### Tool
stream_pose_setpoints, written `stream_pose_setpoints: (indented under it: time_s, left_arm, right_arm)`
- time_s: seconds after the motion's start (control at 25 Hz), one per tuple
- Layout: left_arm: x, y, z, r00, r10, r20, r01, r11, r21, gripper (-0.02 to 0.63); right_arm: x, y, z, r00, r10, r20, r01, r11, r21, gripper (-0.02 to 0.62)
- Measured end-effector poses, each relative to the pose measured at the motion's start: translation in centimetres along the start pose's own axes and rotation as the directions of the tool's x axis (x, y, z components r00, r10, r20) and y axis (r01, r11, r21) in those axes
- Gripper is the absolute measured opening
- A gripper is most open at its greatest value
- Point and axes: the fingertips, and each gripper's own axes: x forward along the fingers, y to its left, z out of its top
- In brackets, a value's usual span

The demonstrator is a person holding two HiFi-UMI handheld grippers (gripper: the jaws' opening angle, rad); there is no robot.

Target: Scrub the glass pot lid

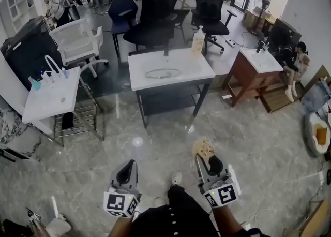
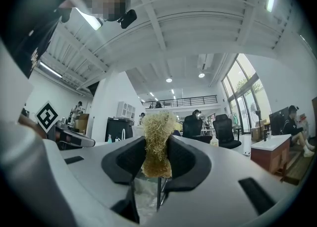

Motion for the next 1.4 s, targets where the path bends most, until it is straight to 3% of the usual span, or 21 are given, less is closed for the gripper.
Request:
stream_pose_setpoints:
  time_s: [0.88,1.4]
  left_arm:
    - [16.4,1.1,1.9,0.999,0.046,-0.015,-0.046,0.999,-0.006,0.028]
    - [21.7,-0.1,2.2,0.994,0.103,-0.027,-0.103,0.995,-0.016,0.028]
  right_arm:
    - [12.0,-12.4,-2.9,0.998,0.062,-0.002,-0.062,0.998,0.02,0.143]
    - [15.4,-17.9,-4.2,0.993,0.119,0.002,-0.119,0.992,0.038,0.143]
